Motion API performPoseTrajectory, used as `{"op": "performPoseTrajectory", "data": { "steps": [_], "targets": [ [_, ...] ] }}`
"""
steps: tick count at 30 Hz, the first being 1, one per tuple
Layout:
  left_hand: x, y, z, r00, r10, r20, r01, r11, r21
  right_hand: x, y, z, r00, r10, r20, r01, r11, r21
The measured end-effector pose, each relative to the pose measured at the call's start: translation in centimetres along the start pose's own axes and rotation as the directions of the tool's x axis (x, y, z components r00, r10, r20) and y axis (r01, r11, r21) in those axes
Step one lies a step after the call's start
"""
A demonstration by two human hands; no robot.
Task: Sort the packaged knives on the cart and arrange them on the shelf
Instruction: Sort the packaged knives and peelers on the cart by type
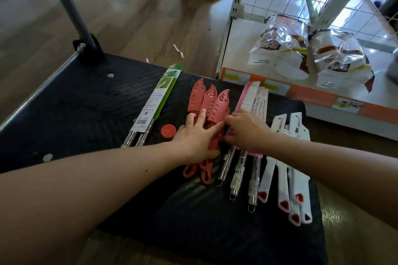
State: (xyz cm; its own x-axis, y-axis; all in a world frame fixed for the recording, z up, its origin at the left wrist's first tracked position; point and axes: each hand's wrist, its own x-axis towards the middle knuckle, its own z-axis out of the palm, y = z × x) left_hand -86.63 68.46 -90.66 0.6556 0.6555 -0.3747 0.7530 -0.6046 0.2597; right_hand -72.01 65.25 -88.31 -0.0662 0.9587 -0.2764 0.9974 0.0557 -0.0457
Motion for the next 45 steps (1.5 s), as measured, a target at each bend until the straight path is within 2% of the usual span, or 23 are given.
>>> {"op": "performPoseTrajectory", "data": {
  "steps": [11, 15, 18, 22, 25, 28, 32, 42, 45],
  "targets": [
    [-1.2, -3.8, -1.6, 0.995, -0.093, 0.041, 0.093, 0.996, -0.007, 2.1, -3.2, 0.0, 0.997, -0.066, 0.037, 0.067, 0.998, -0.021],
    [-1.2, -4.2, -2.0, 0.992, -0.114, 0.058, 0.11, 0.992, 0.056, 2.1, -2.8, -0.9, 0.994, -0.069, 0.088, 0.071, 0.997, -0.019],
    [-1.0, -3.3, -2.1, 0.993, -0.116, -0.023, 0.118, 0.984, 0.137, 0.9, -0.7, -1.8, 0.993, -0.003, 0.12, -0.002, 0.999, 0.039],
    [-0.1, -1.3, -1.8, 0.995, -0.052, -0.089, 0.069, 0.977, 0.201, -1.1, 4.0, -2.1, 0.973, 0.221, 0.064, -0.226, 0.97, 0.086],
    [0.4, 0.6, -1.1, 0.997, 0.019, -0.077, -0.001, 0.972, 0.236, -2.4, 6.4, -1.1, 0.942, 0.294, 0.161, -0.311, 0.946, 0.095],
    [0.9, 2.4, -0.6, 0.992, 0.129, -0.011, -0.124, 0.971, 0.206, -2.8, 6.7, -0.2, 0.932, 0.281, 0.227, -0.303, 0.95, 0.071],
    [1.6, 3.4, -0.3, 0.978, 0.18, 0.104, -0.193, 0.972, 0.134, -2.5, 6.3, 0.3, 0.92, 0.309, 0.241, -0.321, 0.947, 0.008],
    [1.0, 2.6, -0.5, 0.982, 0.143, 0.128, -0.161, 0.977, 0.142, -2.2, 4.8, 0.8, 0.971, 0.194, 0.138, -0.186, 0.98, -0.07],
    [0.8, 1.6, -0.9, 0.986, 0.115, 0.118, -0.135, 0.976, 0.174, -1.7, 4.1, 1.2, 0.979, 0.169, 0.117, -0.166, 0.985, -0.038]
  ]
}}
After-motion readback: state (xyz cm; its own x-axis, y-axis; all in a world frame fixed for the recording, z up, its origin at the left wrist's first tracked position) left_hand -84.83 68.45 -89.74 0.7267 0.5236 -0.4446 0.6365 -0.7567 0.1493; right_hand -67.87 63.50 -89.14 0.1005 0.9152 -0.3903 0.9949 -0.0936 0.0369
